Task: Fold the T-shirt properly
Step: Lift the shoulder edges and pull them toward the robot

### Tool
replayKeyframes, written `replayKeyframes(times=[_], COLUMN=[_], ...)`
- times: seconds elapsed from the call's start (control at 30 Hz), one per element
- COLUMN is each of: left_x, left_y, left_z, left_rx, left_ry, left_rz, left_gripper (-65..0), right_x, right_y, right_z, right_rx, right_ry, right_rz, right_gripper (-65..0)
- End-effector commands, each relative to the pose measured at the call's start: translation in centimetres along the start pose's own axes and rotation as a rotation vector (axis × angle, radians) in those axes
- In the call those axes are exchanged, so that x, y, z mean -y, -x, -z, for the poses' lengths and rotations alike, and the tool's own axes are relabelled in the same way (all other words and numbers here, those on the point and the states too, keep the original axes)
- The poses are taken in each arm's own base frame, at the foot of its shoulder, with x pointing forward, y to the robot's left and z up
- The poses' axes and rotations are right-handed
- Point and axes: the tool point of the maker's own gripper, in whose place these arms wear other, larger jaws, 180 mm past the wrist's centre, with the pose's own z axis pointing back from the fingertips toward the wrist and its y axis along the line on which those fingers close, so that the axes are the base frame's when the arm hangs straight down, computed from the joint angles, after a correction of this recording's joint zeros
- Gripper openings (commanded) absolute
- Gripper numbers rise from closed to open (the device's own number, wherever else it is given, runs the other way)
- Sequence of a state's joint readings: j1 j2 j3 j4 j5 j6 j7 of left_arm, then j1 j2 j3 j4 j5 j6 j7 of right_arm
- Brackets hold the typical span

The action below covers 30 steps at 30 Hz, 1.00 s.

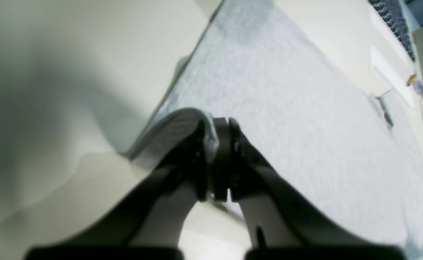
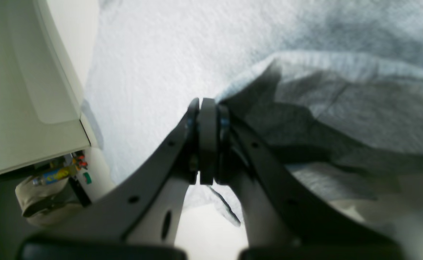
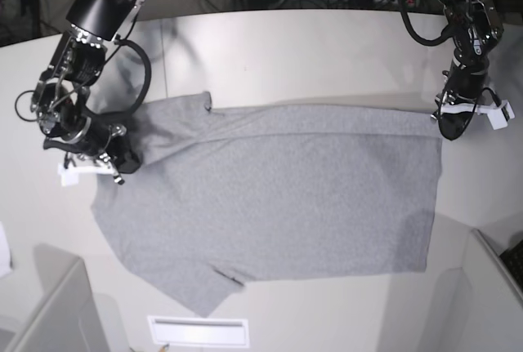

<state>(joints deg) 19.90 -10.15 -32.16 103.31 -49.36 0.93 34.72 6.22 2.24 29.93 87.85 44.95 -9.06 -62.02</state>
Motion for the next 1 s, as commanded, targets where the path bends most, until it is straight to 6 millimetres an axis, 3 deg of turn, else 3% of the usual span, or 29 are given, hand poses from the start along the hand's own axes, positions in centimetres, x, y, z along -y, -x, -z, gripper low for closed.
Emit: replayKeyframes(times=[0.0,0.13,0.63,0.83,0.97], left_x=[0.4,-0.1,-0.5,-0.7,0.2], left_y=[-0.9,-0.6,-0.8,-0.9,-1.0], left_z=[0.1,0.4,3.3,4.1,4.7], left_rx=[0.034,0.024,0.019,0.017,-0.018], left_ry=[0.013,0.002,-0.007,-0.010,0.012], left_rz=[-0.002,-0.012,-0.078,-0.104,-0.115], left_gripper=[-65.0,-65.0,-65.0,-65.0,-65.0], right_x=[-0.9,-1.5,-3.3,-2.0,-1.9], right_y=[-1.5,-1.1,-3.5,-4.7,-4.9], right_z=[-0.3,0.7,3.2,3.8,3.9], right_rx=[0.032,-0.006,0.017,0.042,0.041], right_ry=[-0.020,-0.011,-0.025,0.007,0.009], right_rz=[-0.018,-0.066,-0.057,-0.033,-0.028], right_gripper=[-65.0,-65.0,-65.0,-65.0,-65.0])
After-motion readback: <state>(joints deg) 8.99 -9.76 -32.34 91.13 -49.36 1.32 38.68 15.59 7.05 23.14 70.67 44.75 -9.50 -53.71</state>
